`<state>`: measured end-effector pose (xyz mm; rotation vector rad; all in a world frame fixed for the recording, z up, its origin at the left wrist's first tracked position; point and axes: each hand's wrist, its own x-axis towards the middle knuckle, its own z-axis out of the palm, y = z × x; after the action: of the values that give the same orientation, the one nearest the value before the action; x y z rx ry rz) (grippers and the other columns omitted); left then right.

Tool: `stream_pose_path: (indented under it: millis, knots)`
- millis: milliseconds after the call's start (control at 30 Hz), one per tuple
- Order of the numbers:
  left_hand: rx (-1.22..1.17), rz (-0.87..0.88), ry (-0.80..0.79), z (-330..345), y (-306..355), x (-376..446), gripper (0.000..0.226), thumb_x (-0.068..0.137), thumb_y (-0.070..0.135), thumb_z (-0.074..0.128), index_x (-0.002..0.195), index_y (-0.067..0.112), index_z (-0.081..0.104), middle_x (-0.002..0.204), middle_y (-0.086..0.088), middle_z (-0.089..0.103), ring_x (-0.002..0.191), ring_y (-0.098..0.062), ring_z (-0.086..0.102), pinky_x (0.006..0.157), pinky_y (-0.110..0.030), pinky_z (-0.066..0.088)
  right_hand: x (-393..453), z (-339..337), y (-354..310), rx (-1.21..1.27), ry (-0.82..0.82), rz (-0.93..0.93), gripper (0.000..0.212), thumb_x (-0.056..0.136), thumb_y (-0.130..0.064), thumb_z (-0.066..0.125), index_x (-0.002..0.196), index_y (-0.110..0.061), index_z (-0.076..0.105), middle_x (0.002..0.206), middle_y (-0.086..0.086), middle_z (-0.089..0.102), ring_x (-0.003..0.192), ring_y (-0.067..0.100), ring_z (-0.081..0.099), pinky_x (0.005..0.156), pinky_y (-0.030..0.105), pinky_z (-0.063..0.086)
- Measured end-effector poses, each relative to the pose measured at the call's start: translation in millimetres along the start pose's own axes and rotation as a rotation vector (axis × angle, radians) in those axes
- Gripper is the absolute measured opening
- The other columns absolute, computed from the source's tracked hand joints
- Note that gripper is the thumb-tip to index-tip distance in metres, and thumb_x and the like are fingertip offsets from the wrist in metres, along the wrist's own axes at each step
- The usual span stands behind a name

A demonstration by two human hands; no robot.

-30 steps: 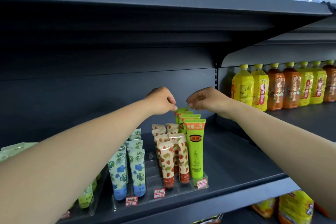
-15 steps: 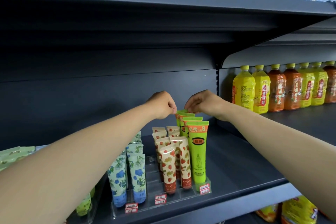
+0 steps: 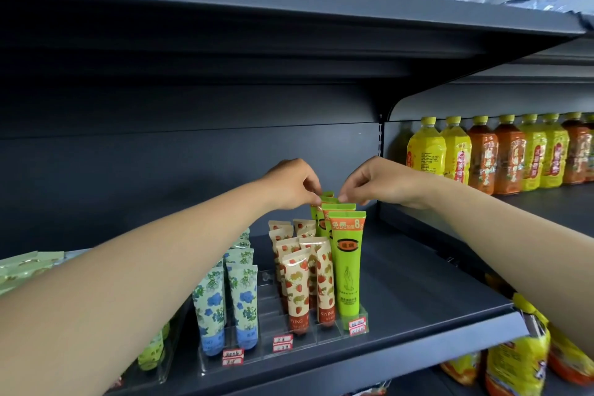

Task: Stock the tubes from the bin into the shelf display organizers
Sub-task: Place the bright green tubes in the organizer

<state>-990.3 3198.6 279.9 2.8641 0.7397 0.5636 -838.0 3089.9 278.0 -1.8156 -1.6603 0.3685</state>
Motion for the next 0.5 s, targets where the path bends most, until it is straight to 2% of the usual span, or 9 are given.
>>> stream_pose_path:
  millis: [233, 500]
  knots:
    - [0.019, -0.01, 0.044, 2.3, 4.7, -0.2, 0.012, 0.086, 0.018, 0.066, 0.093, 0.012, 0.073, 0.096, -0.001, 0.069, 0.092, -0.017, 0.06, 0.075, -0.026, 0.042, 2.7, 4.5, -1.2, -0.033, 0.036, 0.007, 0.01, 0.085, -0.015, 0.066, 0.087, -0.009, 0.074, 0.09, 0.005, 0.073, 0.082, 0.01, 0.064, 0.068, 0.013, 0.051]
    - [-0.057, -0.036, -0.01, -2.1, 7.8, -3.1, 0.014, 0.087, 0.017, 0.064, 0.094, 0.01, 0.074, 0.098, 0.001, 0.069, 0.084, -0.009, 0.055, 0.074, -0.023, 0.04, 3.1, 5.1, 2.5, -0.028, 0.06, 0.016, 0.005, 0.085, -0.018, 0.067, 0.083, -0.017, 0.072, 0.086, -0.001, 0.072, 0.081, 0.008, 0.064, 0.074, 0.016, 0.05]
